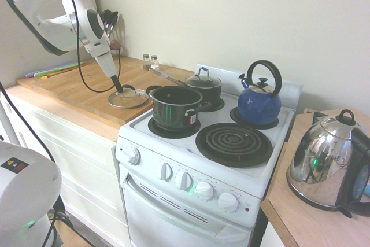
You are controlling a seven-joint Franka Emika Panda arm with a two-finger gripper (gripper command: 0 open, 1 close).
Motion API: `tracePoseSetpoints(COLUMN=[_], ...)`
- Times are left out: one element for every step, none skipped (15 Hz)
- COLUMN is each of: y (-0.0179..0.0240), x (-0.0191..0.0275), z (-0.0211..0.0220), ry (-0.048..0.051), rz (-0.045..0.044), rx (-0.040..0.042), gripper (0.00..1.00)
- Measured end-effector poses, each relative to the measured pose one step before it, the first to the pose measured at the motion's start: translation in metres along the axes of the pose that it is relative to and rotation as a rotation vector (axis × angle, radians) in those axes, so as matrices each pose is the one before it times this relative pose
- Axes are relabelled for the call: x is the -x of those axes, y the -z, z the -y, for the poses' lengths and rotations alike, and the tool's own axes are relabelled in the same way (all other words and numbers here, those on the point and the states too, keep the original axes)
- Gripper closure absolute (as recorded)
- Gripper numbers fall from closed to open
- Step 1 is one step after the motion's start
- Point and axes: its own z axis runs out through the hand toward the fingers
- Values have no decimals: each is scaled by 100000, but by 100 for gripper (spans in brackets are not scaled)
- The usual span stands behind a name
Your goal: Cover the lid of the pot
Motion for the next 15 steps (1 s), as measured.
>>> tracePoseSetpoints(y=[-168, -169, -333, -448, -436, -312, -167, -41, 4, 34, 37, 48, 31, 37, 62], x=[-459, -193, -78, -15, 35, 22, 67, 41, 56, 136, 183, 261, 217, 158, -12], z=[309, 292, 190, 135, 118, 160, 183, 189, 88, -40, -67, -100, -89, -48, 78], ry=[-946, -565, -429, -402, -202, -268, -151, -116, -184, -146, -52, -25, 208, -32, -268], rz=[-25, 116, 252, 574, 703, 461, 315, 317, 356, 520, 578, 477, 201, 269, 116], rx=[-83, 136, 609, 1033, 997, 558, 173, -105, -46, 236, 314, 243, 122, 148, -6], gripper=[0, 0, 0, 0, 0, 0, 100, 100, 100, 100, 100, 100, 100, 100, 100])
